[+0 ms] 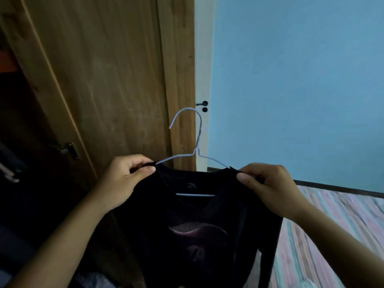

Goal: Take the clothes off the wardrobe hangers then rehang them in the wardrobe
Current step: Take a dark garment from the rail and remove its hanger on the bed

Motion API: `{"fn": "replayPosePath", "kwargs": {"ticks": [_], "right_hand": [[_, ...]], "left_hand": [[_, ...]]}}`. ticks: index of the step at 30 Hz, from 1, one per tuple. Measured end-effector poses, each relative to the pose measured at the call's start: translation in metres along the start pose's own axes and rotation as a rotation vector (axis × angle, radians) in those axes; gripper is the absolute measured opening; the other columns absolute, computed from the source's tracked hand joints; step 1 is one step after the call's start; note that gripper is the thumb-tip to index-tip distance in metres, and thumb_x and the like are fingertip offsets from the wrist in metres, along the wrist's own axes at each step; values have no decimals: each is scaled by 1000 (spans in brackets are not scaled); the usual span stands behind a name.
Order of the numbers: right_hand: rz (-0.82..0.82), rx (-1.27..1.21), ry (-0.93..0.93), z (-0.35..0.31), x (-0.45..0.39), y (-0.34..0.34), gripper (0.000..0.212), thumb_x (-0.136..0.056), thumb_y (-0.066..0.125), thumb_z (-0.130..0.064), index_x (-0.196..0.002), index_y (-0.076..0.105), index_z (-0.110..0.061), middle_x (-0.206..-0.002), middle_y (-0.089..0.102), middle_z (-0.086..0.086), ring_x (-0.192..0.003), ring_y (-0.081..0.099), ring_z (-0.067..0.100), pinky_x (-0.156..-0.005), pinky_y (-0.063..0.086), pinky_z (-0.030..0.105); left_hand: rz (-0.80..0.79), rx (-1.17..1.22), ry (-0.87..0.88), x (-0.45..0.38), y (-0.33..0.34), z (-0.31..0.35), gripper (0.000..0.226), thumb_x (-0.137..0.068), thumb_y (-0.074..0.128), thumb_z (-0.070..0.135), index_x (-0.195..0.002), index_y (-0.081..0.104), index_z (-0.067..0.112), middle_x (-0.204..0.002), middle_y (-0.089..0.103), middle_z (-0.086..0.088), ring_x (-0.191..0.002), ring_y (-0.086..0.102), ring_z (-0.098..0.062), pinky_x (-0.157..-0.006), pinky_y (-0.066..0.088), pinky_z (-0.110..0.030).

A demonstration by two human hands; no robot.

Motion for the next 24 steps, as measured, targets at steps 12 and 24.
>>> {"fn": "replayPosePath", "kwargs": {"ticks": [12,24], "right_hand": [[163,185,310,-17,107,-44,8,-94,64,-33,-91,72,-34,-78,70,-14,-69,64,9,-65,48,23],[317,263,594,-40,231,-34,9,-95,63,-32,-92,71,-31,-73,68,-14,-67,66,9,-62,49,25]], "left_hand": [[-345,93,221,-42,82,14,16,-87,71,12,-87,74,28,-83,74,10,-77,66,0,-71,48,-11],[-670,95,340,-23,187,32,25,-88,71,19,-85,72,43,-83,73,18,-78,67,-1,-74,48,-19]]}}
Point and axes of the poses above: each hand's wrist, its own x-axis away from the middle knuckle, its own y-axis out of the palm, z = x × y, the point moved 3 cm from there along -x, towards the middle knuckle
